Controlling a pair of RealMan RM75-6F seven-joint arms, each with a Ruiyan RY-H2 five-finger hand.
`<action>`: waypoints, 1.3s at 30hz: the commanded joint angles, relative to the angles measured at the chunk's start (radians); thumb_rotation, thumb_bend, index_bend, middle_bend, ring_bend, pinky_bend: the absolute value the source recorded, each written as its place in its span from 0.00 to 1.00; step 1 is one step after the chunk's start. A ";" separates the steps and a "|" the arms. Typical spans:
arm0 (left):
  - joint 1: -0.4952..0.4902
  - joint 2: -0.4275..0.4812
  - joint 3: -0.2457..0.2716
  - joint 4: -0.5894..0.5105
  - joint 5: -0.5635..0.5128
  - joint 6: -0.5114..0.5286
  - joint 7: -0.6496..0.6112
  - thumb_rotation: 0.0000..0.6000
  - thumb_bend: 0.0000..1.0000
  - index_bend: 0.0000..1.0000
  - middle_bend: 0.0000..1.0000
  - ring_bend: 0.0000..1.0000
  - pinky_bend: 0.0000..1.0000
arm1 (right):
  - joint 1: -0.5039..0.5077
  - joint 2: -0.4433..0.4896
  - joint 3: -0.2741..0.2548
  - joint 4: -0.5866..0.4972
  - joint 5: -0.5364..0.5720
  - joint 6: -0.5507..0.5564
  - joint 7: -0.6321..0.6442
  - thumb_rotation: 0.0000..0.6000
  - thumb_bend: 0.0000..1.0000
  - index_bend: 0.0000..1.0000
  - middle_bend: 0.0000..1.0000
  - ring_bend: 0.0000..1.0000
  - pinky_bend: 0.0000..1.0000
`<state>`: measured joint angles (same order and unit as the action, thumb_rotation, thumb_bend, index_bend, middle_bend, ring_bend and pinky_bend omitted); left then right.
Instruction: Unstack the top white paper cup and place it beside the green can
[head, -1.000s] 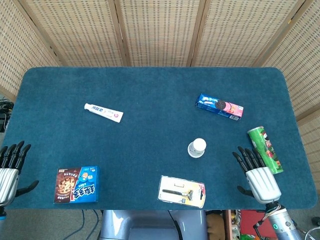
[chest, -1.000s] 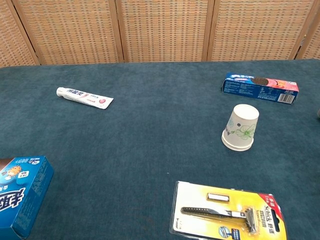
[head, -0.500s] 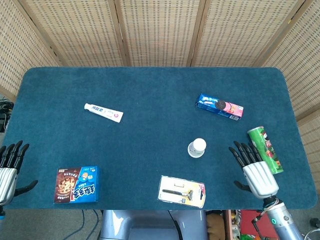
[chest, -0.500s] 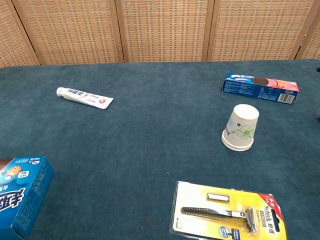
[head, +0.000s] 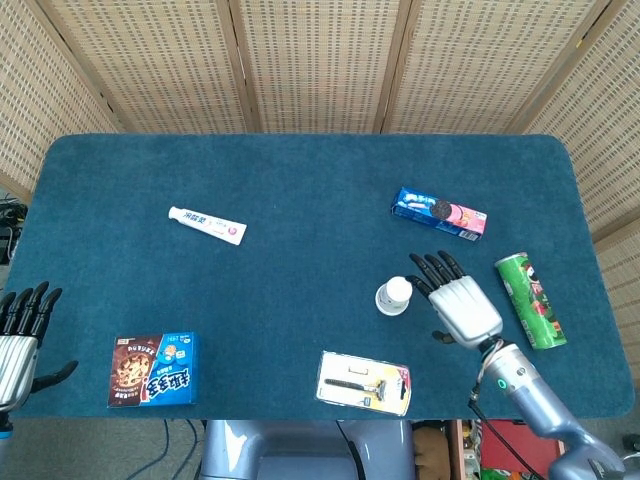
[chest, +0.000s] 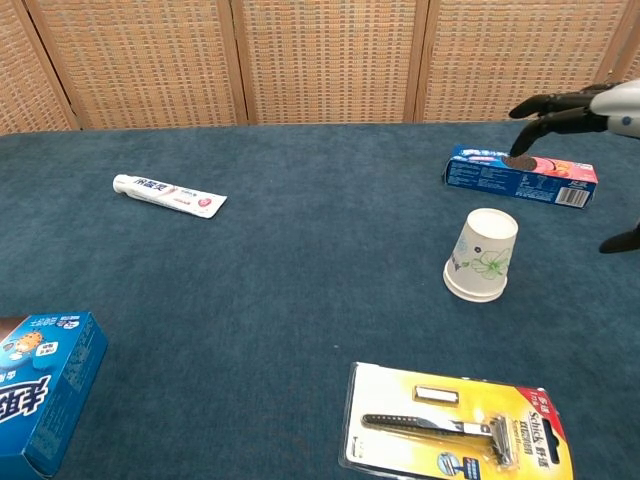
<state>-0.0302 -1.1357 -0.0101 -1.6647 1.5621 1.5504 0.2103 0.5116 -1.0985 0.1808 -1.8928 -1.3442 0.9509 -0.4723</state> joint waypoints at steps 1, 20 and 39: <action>-0.002 -0.001 0.000 0.002 -0.001 -0.003 0.001 1.00 0.00 0.00 0.00 0.00 0.00 | 0.086 -0.031 0.030 -0.017 0.119 -0.076 -0.106 1.00 0.11 0.19 0.01 0.00 0.00; -0.007 -0.006 0.003 0.008 0.001 -0.013 0.001 1.00 0.00 0.00 0.00 0.00 0.00 | 0.383 -0.156 -0.024 0.055 0.637 -0.086 -0.501 1.00 0.38 0.25 0.05 0.00 0.00; -0.009 -0.011 0.007 0.006 0.007 -0.013 0.009 1.00 0.00 0.00 0.00 0.00 0.00 | 0.494 -0.132 -0.092 0.019 0.809 0.017 -0.561 1.00 0.42 0.33 0.12 0.00 0.02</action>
<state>-0.0388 -1.1462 -0.0030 -1.6589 1.5690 1.5371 0.2195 1.0037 -1.2294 0.0913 -1.8753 -0.5340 0.9667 -1.0358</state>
